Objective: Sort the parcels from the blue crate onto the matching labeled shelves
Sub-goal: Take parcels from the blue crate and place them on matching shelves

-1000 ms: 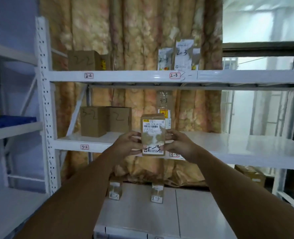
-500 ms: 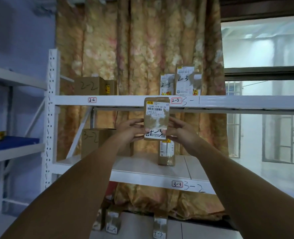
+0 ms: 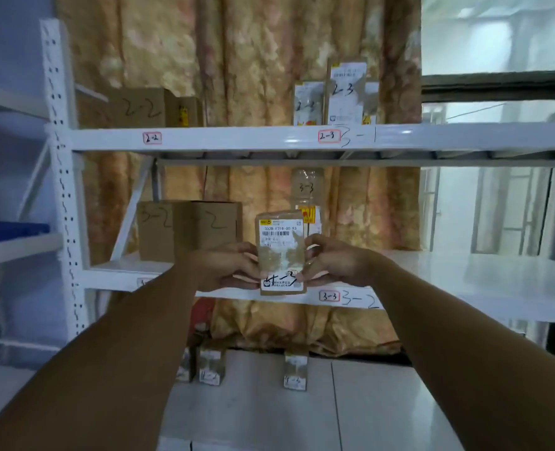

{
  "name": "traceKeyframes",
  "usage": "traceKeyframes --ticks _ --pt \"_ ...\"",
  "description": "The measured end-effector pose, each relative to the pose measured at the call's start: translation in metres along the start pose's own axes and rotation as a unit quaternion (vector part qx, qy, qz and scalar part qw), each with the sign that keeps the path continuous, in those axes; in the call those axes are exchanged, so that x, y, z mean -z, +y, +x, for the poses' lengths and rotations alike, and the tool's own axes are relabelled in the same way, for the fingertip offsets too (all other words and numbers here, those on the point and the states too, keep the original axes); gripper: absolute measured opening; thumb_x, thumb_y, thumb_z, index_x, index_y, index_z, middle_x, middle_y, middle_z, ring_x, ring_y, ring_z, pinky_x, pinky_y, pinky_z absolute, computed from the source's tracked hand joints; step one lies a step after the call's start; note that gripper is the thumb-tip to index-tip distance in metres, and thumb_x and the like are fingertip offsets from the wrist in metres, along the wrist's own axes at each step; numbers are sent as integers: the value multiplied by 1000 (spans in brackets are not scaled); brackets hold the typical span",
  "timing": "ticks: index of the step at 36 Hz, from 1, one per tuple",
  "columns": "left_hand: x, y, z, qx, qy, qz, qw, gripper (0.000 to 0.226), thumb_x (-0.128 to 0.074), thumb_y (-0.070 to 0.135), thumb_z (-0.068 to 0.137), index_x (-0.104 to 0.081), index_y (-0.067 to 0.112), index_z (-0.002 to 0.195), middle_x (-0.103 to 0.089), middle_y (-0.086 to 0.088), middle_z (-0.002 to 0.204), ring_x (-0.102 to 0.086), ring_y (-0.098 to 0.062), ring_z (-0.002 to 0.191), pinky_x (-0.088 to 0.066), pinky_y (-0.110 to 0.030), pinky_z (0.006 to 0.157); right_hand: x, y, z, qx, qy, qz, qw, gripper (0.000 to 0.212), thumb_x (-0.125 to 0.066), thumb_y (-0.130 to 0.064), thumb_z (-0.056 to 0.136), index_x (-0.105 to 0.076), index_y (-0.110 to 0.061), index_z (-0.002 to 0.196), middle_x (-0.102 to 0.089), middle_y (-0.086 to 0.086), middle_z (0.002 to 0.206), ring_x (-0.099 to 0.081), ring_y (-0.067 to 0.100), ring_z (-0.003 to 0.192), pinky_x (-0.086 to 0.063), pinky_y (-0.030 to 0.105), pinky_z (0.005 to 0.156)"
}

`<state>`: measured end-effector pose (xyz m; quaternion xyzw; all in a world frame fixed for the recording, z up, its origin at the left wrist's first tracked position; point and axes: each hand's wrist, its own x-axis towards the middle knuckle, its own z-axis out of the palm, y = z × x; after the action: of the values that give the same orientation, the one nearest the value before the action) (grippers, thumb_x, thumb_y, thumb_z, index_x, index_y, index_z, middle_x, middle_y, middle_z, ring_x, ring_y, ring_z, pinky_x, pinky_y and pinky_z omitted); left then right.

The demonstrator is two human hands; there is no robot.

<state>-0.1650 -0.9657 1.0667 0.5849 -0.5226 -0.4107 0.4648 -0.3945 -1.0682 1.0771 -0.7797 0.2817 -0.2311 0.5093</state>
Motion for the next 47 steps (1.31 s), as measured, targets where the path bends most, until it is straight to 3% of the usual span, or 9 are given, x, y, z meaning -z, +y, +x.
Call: traceKeyframes --ticks 6,12,18,21,26,30,38,43,47 --pt "-9 -72 11 54 -9 2 999 59 -81 -9 74 -61 3 129 -75 -14 115 -74 -29 106 -57 -45 97 -26 63 9 -66 -11 -39 997 78 -86 9 71 -46 -4 136 -64 19 132 -71 31 114 -58 49 98" --pt "-26 -134 20 79 10 32 996 43 -68 -17 84 -62 -3 124 -70 -27 117 -72 -36 107 -62 -41 88 -49 136 11 -94 24 -54 994 73 -93 0 59 -57 -4 122 -72 18 111 -72 31 97 -60 43 84" --pt "-52 -192 45 108 1 17 994 40 -74 -8 86 -63 7 121 -69 -5 109 -70 -16 93 -62 -29 75 -63 213 29 -101 73 -27 992 79 -92 -7 47 -63 -20 119 -73 7 118 -68 28 114 -54 52 103" --pt "-74 -231 67 121 23 -10 992 46 -67 -10 90 -59 9 131 -67 -8 108 -66 -16 87 -60 -27 70 -70 250 35 -105 110 -9 988 79 -86 9 65 -61 -18 136 -70 10 123 -65 31 118 -54 50 102" --pt "-118 -308 114 104 120 12 987 38 -81 9 83 -69 2 118 -74 -17 106 -71 -31 93 -58 -50 92 -83 327 54 -152 202 47 966 62 -70 14 83 -57 -11 139 -71 14 120 -68 22 91 -56 20 61" --pt "-161 -366 157 89 142 18 986 21 -74 6 89 -67 15 107 -73 -12 112 -70 -31 101 -58 -41 88 -90 390 72 -178 271 -25 946 45 -76 -3 85 -58 -13 124 -68 6 116 -64 22 96 -48 26 74" --pt "-215 -460 229 130 101 -4 986 54 -81 30 75 -51 29 121 -70 -1 117 -69 -24 102 -59 -41 85 -88 497 106 -205 321 -26 924 44 -70 -11 93 -60 -17 135 -65 5 127 -64 25 114 -52 29 90" --pt "-243 -479 262 58 88 72 992 67 -65 3 90 -37 22 148 -59 -1 141 -58 -21 127 -54 -37 102 -79 537 123 -214 328 98 915 50 -68 -10 91 -59 -26 137 -70 -2 124 -70 22 109 -63 43 87" --pt "-249 -491 289 42 98 117 987 86 -67 5 85 -21 23 157 -51 -4 148 -53 -23 133 -52 -36 104 -66 545 137 -201 319 115 919 55 -67 -5 88 -58 -26 139 -70 -4 123 -68 15 105 -57 16 69"
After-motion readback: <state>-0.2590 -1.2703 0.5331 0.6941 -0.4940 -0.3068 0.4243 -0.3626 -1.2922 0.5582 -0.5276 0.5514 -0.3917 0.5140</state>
